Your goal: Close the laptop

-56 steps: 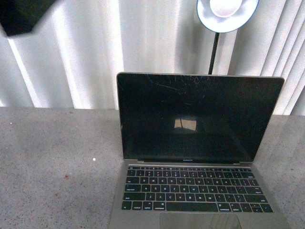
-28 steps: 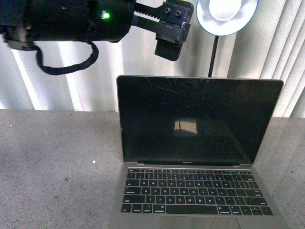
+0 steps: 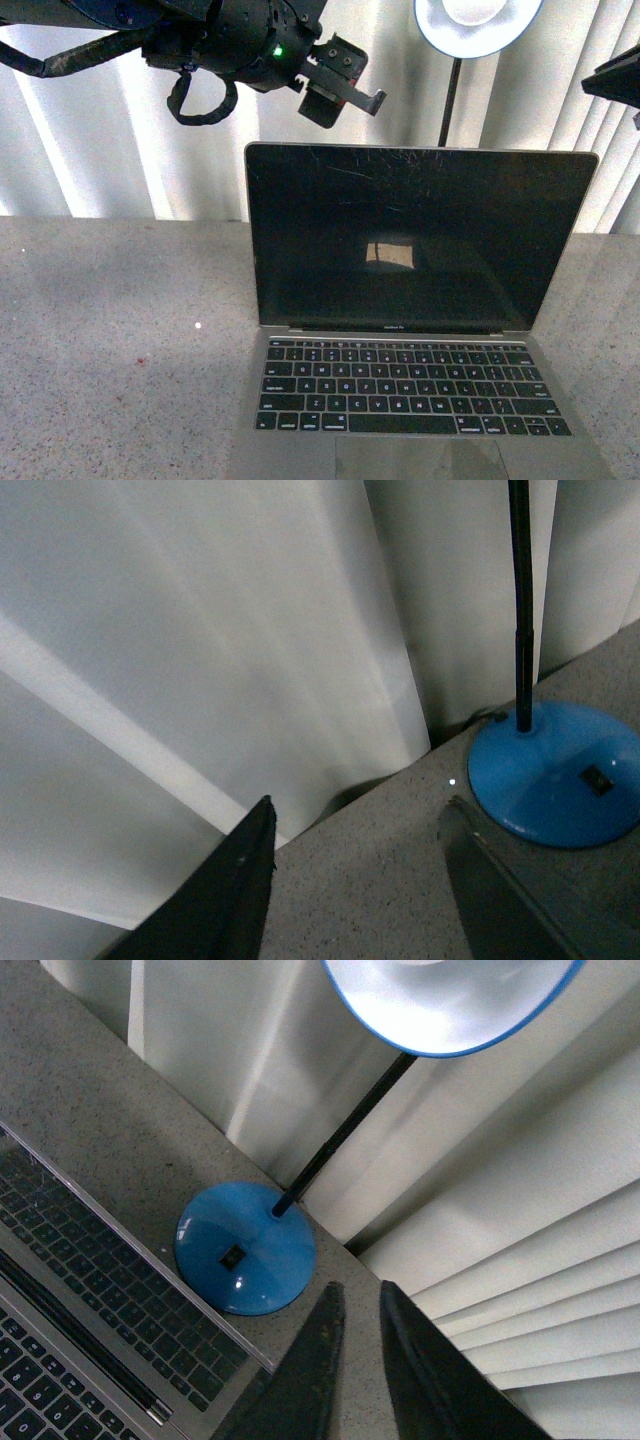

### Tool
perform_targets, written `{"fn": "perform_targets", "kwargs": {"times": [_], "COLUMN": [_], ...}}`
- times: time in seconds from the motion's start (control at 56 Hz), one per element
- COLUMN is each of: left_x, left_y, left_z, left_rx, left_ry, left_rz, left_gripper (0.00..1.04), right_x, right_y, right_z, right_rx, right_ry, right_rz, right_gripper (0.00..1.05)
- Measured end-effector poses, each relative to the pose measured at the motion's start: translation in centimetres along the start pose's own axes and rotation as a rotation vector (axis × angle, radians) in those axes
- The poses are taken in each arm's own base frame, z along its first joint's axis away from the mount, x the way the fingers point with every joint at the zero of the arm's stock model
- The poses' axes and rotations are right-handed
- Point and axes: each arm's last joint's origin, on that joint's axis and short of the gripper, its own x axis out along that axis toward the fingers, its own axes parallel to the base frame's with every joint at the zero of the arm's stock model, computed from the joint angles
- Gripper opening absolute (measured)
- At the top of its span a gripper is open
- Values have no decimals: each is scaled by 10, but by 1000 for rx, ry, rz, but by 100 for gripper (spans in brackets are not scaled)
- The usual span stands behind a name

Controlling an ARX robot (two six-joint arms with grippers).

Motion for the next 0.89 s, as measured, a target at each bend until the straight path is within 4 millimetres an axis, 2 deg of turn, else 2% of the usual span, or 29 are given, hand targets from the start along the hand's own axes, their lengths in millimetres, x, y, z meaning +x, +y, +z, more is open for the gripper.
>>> {"fn": "perform_targets", "kwargs": {"times": [0.054, 0.125, 0.214, 0.589, 0.893], "left_x": [2, 3, 3, 3, -2], "left_y": [0, 0, 0, -11, -11], "left_z": [-2, -3, -3, -5, -5], "left_rx": [22, 44, 82, 154, 178], "left_ry": [38, 52, 103, 180, 193], "left_rz": [3, -3, -36, -167, -227], "left_gripper": [36, 25, 4, 4, 4], "right_x": [8, 15, 24, 52, 52], "right_y": [0, 0, -1, 7, 16], "right_z": [1, 2, 4, 10, 4], "right_rx": [-13, -28, -50, -142, -174], "right_ry": [17, 30, 40, 90, 119], "right_rz": [26, 53, 90, 212, 291], "right_gripper": [4, 3, 3, 3, 3]}}
